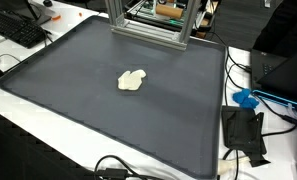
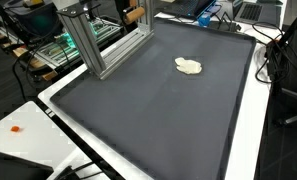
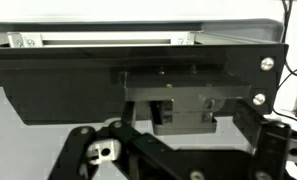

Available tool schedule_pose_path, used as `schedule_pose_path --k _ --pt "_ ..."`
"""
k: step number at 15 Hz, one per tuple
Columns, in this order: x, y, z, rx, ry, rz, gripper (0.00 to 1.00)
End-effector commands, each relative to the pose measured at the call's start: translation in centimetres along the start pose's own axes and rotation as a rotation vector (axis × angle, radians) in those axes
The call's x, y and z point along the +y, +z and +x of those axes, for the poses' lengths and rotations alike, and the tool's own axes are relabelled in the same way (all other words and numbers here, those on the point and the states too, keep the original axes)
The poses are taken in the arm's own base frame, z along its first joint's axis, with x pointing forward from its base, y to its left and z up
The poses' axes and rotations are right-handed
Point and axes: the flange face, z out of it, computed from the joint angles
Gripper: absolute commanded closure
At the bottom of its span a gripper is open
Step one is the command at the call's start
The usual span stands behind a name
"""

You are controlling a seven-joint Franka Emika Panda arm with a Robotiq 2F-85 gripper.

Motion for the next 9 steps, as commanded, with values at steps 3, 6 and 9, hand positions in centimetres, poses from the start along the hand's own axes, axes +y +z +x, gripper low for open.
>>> schedule_pose_path --k 3,6,9 --pt "0.0 -2.5 1.6 0.048 0.044 0.015 0.0" --pt "0.1 -3.4 4.2 0.099 0.099 0.02 0.0" --pt "0.4 -3.0 7.5 0.141 0.177 0.013 0.0"
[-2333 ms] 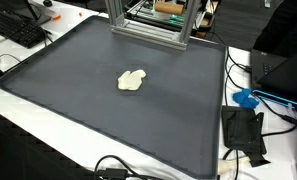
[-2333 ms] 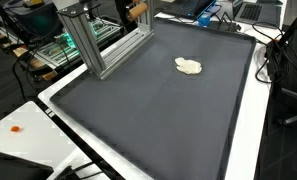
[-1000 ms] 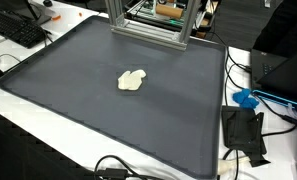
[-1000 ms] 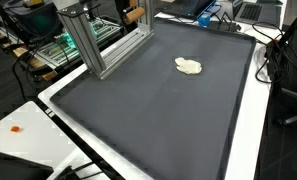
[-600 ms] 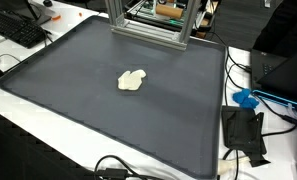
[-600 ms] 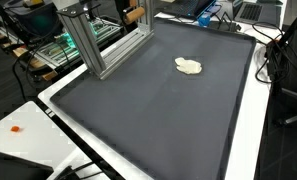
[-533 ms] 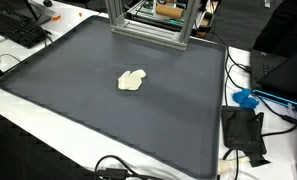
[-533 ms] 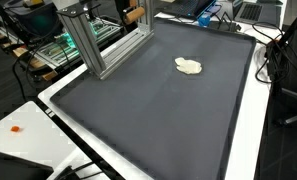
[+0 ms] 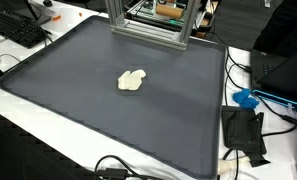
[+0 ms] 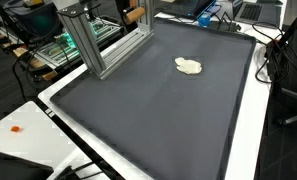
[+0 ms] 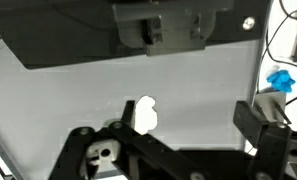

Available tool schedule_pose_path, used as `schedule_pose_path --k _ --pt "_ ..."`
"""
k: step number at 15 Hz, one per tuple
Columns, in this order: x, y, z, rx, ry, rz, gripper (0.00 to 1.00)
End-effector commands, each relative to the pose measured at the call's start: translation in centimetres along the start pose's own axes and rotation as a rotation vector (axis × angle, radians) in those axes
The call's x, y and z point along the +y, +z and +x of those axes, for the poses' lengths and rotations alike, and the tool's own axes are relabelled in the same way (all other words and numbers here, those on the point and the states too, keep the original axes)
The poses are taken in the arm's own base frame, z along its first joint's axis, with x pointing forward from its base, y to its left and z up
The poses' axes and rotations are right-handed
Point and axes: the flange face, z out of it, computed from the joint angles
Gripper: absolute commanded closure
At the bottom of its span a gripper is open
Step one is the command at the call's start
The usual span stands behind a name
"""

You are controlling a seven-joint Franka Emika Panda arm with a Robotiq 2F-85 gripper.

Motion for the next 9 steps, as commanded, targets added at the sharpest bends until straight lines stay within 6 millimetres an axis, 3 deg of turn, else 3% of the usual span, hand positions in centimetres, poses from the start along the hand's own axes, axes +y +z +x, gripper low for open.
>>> schedule_pose_path --k 1,9 --pt "-0.2 1.7 4.3 0.019 0.093 -0.017 0.0" --pt "1.2 7.3 11.6 0.009 0.211 -0.087 0.0"
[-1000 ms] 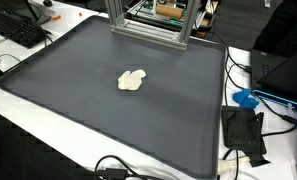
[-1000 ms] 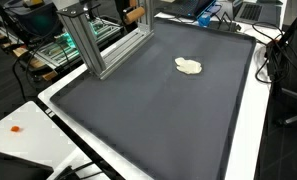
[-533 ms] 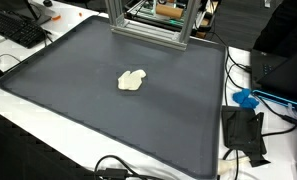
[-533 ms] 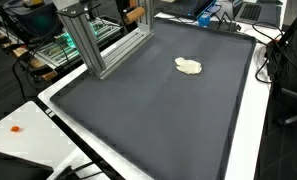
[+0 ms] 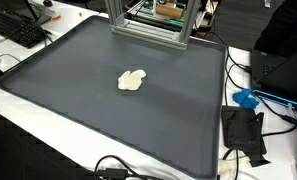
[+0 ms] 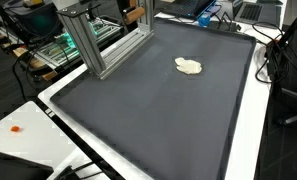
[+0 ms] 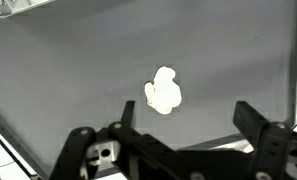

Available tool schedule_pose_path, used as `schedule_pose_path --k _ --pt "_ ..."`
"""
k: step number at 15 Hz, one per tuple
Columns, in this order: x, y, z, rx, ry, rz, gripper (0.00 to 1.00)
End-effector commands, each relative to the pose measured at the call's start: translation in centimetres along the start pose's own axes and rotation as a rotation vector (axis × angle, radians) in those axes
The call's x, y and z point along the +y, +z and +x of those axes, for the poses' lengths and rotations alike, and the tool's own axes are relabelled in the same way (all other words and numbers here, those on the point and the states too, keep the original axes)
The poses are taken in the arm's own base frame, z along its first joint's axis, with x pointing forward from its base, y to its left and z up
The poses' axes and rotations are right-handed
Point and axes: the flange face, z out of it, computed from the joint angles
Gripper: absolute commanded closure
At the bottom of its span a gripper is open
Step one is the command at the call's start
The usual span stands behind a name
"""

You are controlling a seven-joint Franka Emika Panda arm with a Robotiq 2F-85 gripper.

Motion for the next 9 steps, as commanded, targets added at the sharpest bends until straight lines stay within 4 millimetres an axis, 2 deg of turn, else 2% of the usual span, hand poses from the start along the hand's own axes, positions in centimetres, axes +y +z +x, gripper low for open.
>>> schedule_pose_path --k 1,3,4,6,9 --pt "-0.4 2.4 3.0 -0.015 0.046 -0.038 0.0" --pt "-0.3 3.5 4.1 -0.021 0.051 -0.051 0.0" --pt "-0.2 2.6 2.9 -0.022 0.035 -0.033 0.0" --pt "-0.3 3.4 3.8 -0.031 0.038 -0.038 0.0" --pt "-0.4 3.6 4.1 -0.033 0.039 -0.038 0.0"
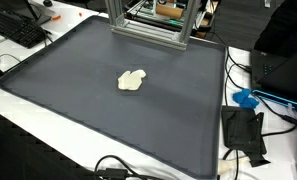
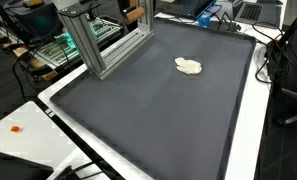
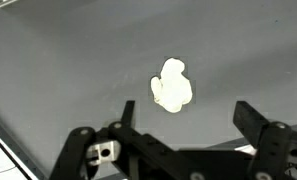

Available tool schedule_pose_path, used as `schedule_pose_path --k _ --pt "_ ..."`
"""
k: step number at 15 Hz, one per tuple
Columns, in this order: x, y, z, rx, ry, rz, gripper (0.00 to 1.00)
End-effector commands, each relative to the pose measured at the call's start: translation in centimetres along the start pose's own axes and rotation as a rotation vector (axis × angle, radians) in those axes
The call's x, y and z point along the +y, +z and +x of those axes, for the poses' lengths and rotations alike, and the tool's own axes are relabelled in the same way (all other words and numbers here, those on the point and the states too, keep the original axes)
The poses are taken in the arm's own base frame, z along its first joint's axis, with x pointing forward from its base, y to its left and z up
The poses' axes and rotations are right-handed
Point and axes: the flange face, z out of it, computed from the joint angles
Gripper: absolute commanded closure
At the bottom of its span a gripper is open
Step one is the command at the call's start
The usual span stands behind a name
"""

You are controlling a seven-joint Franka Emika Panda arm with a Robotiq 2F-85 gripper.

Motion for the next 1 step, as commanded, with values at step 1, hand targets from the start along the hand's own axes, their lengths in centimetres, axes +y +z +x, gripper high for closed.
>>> schedule_pose_path --k 1 --pt "-0.01 -0.11 0.05 0.0 0.0 0.0 0.0"
